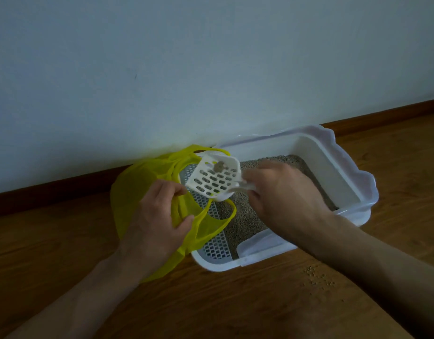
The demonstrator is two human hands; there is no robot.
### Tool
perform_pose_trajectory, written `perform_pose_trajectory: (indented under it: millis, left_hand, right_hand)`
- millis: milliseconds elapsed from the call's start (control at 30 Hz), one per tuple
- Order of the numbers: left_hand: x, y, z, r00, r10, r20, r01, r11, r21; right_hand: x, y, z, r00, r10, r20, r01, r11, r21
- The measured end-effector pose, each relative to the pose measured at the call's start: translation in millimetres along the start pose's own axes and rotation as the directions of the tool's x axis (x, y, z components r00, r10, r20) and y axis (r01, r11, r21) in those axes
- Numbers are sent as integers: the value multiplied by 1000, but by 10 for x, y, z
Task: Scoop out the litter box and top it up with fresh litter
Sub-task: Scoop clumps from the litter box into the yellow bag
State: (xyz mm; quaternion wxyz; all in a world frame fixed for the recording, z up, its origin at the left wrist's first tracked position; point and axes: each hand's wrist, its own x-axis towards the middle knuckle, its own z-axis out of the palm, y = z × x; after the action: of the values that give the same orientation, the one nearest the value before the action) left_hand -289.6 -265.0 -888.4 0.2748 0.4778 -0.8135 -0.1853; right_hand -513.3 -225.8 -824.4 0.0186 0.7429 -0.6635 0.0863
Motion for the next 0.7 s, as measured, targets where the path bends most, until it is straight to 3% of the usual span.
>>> perform_pose_trajectory:
  millis: [67, 167, 400, 600, 700]
  left_hand:
    - [11, -9, -15, 1000, 8, 1, -9, 1000, 10]
    - [5, -39, -30, 1000, 13, 8, -13, 1000, 20]
    - [1, -59, -18, 1000, 10, -13, -10, 1000, 20]
    - [19, -51, 27, 1000, 12, -26, -12, 1000, 4]
    - [34, -48, 68, 999, 33, -22, -33, 999, 16]
  right_hand:
    - [41, -220, -23, 991, -122, -64, 112, 984, -140]
    - [98, -360, 2, 966, -244, -78, 226, 955, -192]
    - [99, -281, -6, 983, -186, -1, 183, 970, -162]
    - [35, 232, -129, 985, 103, 139, -98, 994, -37]
    - [-45, 547, -199, 933, 244, 266, -220, 968, -117]
